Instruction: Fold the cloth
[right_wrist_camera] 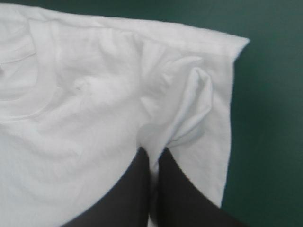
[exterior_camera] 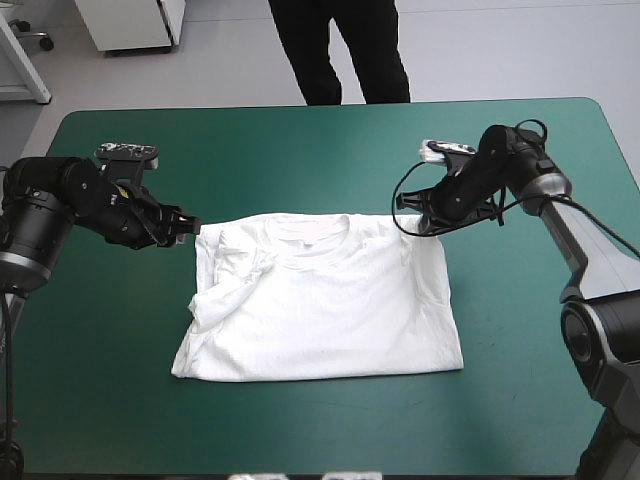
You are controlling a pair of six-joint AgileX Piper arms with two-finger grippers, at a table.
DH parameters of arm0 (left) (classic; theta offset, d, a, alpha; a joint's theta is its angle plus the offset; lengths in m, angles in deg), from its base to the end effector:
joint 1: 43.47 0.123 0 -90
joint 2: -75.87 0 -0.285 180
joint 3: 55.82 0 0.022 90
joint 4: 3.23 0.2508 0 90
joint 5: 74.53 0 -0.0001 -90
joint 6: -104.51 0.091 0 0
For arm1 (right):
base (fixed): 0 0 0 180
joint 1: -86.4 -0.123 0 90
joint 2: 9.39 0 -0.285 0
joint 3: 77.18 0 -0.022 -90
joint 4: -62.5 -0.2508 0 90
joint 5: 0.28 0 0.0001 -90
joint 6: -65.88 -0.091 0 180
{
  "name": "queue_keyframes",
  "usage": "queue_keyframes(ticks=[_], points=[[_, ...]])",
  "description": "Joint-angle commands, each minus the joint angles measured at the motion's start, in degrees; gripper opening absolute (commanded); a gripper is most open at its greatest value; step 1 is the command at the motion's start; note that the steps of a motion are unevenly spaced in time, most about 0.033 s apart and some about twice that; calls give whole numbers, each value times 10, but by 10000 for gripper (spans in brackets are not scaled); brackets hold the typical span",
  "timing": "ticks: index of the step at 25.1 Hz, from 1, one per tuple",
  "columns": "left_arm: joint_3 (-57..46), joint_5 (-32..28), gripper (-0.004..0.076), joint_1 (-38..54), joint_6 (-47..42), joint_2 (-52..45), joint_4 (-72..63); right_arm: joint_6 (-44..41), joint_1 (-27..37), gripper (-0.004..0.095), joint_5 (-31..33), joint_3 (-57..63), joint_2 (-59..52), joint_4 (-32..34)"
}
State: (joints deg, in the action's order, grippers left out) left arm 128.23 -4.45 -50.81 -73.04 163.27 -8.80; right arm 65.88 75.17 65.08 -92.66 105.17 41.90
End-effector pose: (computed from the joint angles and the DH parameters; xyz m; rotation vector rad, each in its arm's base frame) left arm 0.2709 -0.0433 0.3776 0.2131 2.6698 -0.1598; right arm 0.3815 0.1054 0.2819 -0.1282 2.8566 0.5370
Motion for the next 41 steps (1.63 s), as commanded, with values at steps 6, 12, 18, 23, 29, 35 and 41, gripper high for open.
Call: queue_keyframes(ticks=[6, 12, 18, 23, 29, 35, 41], points=[[15, -19, 402, 0, -1, -21, -12, 16, -97, -17, -46, -19, 19, -5], [15, -18, 402, 0, -1, -21, -12, 11, -128, 284, -28, -20, 55, -11], [15, -10, 402, 0, -1, -22, -11, -6, -128, 554, 29, -69, 9, 47], [15, 3, 402, 0, -1, -34, -4, -35, -128, 554, 51, -69, -95, 161], [11, 20, 401, -14, -2, -73, 3, -75, -127, 554, 61, -44, -165, 188], [-46, 28, 401, -68, -3, -126, 22, -105, -127, 554, 61, 58, -254, 188], [-152, 21, 402, -80, -46, -183, 59, -156, -127, 554, 48, 162, -358, 200]])
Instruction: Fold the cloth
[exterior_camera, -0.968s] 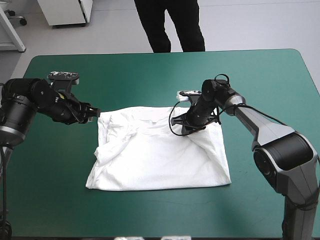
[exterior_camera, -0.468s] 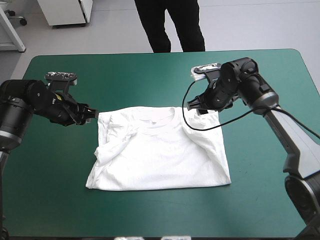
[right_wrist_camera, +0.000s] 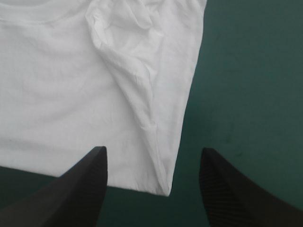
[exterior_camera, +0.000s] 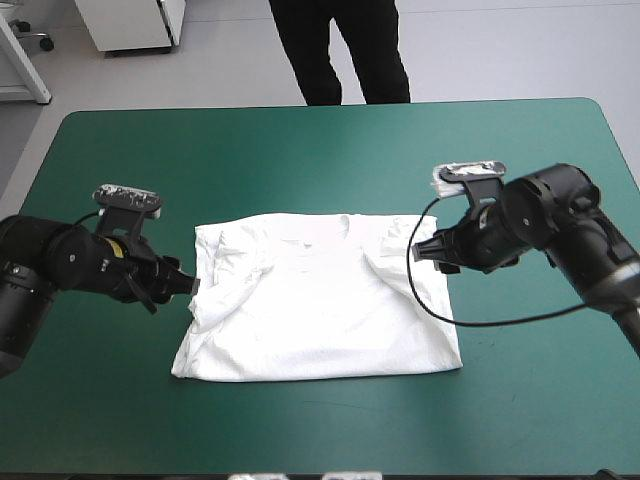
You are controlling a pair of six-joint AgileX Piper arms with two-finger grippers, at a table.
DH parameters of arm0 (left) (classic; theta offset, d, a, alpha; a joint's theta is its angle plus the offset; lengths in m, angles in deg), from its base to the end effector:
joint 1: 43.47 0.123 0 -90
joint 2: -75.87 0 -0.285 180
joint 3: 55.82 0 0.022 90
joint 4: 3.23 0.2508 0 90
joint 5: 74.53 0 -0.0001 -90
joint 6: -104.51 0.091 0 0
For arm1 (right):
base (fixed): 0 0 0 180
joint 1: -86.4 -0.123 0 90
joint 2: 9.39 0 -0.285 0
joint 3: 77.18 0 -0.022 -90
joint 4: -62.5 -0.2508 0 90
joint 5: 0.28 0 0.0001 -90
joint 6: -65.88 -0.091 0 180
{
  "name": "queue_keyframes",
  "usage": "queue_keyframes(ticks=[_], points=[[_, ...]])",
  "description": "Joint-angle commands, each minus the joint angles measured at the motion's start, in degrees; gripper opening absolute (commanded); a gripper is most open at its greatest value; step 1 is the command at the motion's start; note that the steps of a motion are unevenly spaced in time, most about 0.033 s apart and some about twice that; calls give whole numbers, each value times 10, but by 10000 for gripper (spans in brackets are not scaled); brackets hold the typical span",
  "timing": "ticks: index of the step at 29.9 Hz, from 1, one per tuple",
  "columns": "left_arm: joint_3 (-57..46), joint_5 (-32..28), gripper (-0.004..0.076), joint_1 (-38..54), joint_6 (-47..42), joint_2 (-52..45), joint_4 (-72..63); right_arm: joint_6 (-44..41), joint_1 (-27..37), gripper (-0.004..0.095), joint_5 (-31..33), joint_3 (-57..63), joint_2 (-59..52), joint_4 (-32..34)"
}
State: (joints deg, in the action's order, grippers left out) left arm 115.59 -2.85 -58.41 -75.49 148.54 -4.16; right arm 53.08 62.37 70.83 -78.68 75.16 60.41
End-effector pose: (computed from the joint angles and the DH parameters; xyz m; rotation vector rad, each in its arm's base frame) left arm 0.1938 -0.0532 0.3738 0.3457 2.6510 -0.1057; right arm 0.2351 0.1083 0.3770 -0.2604 2.7023 0.2447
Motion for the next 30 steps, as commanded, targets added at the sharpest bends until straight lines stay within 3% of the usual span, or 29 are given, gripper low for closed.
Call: queue_keyframes(ticks=[1, 5, 13, 30], points=[[-46, 1, 401, -4, -23, -46, 14, -38, 1, 554, -12, 34, -74, 21], [-114, -29, 402, -4, -34, -66, 1, -67, 1, 553, -14, 69, -107, 41], [-196, -74, 402, -4, -43, -43, -36, -71, 1, 554, -22, 71, -109, 17], [-266, -185, 403, -4, -59, 69, -42, -69, 1, 553, -11, 71, -109, 16]])
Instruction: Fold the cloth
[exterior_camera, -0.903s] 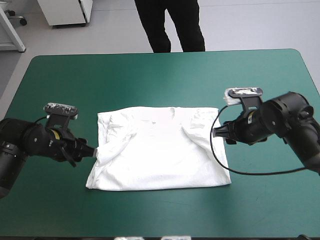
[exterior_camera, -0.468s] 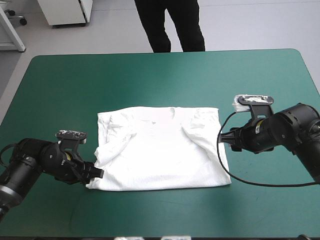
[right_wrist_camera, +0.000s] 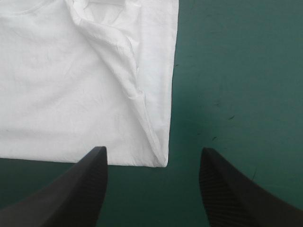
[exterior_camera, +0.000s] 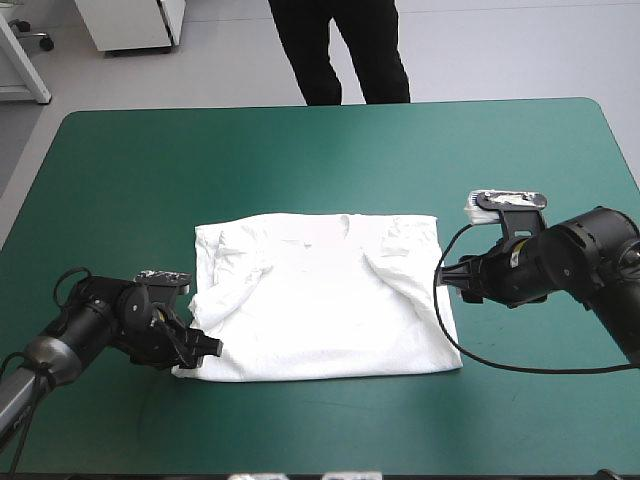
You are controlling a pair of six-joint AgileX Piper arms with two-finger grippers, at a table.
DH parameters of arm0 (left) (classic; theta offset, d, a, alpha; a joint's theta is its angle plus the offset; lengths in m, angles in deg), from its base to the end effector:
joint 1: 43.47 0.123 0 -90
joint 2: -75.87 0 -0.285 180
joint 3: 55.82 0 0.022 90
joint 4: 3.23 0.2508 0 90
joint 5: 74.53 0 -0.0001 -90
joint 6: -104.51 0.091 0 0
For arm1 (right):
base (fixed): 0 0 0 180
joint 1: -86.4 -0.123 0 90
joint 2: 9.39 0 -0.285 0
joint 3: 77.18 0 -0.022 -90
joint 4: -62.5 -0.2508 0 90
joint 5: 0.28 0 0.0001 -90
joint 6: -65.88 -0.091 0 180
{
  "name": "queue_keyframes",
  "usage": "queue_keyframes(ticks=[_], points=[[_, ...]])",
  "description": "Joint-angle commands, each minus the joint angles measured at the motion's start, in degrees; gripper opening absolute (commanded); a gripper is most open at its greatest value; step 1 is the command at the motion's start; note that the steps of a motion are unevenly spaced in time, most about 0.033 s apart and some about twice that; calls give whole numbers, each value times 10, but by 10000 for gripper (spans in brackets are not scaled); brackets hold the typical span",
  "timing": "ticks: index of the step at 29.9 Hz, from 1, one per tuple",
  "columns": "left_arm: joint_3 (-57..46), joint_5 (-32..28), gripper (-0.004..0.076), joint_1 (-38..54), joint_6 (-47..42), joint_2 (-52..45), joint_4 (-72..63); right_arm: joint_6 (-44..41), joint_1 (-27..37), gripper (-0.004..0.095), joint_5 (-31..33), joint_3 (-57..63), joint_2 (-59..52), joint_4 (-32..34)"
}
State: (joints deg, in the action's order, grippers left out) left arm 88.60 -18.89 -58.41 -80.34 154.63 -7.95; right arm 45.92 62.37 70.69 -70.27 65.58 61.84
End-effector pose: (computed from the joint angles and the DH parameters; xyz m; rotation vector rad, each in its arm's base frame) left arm 0.1896 -0.0570 0.2298 0.2017 2.9712 -0.1506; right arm 0.1939 0.0875 0.3744 -0.0942 2.6932 0.2584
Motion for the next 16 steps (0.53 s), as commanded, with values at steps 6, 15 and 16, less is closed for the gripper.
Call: queue_keyframes(ticks=[6, 15, 16], points=[[-33, -46, 403, -4, -12, 64, -7, 3, 1, 553, -7, -13, -13, 1], [-35, -60, -4, -4, -12, 69, -12, 3, 1, 554, -6, -13, -13, -7], [-35, -60, -5, -4, -12, 69, -12, 3, 1, 554, -5, -13, -13, -12]])
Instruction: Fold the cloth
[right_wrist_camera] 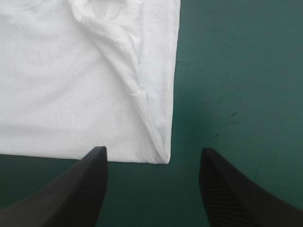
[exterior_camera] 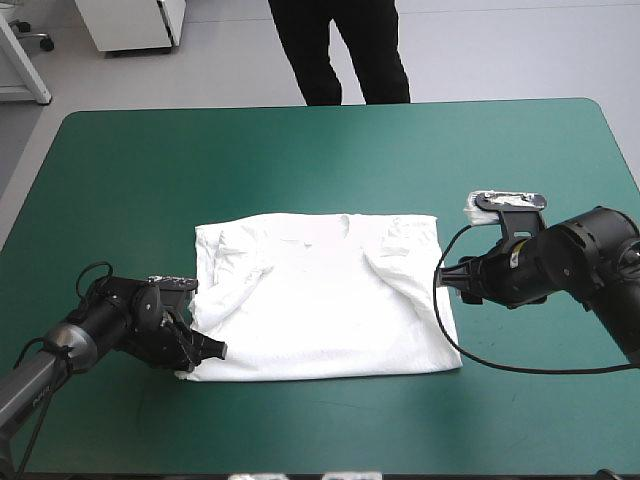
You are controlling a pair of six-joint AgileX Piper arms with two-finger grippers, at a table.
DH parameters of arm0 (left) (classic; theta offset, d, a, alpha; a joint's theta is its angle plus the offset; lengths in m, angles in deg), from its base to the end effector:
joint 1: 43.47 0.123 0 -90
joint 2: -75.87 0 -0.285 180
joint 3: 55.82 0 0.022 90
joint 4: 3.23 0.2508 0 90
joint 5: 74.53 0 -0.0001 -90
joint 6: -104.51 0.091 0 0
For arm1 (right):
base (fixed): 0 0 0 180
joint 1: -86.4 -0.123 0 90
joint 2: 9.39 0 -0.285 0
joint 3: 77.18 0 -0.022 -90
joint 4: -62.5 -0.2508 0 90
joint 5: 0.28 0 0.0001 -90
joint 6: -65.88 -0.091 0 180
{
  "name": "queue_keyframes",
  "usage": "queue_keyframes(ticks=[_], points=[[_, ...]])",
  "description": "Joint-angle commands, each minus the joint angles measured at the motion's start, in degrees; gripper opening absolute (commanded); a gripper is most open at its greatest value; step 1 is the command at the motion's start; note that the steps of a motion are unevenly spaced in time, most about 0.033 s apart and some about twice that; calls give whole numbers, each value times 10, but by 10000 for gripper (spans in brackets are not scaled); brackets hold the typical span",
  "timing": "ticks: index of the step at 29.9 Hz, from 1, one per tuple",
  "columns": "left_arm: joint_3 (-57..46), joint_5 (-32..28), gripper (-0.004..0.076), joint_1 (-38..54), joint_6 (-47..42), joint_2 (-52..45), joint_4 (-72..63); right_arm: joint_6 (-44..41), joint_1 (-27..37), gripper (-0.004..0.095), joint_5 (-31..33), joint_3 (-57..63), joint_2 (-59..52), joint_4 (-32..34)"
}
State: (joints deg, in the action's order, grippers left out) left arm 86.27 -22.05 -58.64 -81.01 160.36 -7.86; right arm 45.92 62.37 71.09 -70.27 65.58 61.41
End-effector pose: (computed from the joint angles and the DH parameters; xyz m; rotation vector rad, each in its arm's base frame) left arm 0.1957 -0.0591 0.2004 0.1868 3.0574 -0.1245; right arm 0.1931 0.0879 0.3742 -0.0936 2.7019 0.2652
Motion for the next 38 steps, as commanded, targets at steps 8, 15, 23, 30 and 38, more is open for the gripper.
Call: queue_keyframes(ticks=[8, 15, 23, 30, 38], points=[[-12, -29, -9, -1, -2, 12, -12, 25, -3, 567, -30, 53, 3, -27], [-12, -29, -9, -1, -2, 12, -12, -7, -36, 567, -105, 129, 34, 5], [-12, -29, -9, -1, -2, 12, -12, 2, -36, 480, -183, 213, 66, 11], [-12, -29, -9, -1, -2, 12, -12, 16, -36, 469, -232, 249, 102, -5], [-12, -29, -9, -1, -2, 12, -12, 77, -36, 423, -234, 249, 171, -101]])
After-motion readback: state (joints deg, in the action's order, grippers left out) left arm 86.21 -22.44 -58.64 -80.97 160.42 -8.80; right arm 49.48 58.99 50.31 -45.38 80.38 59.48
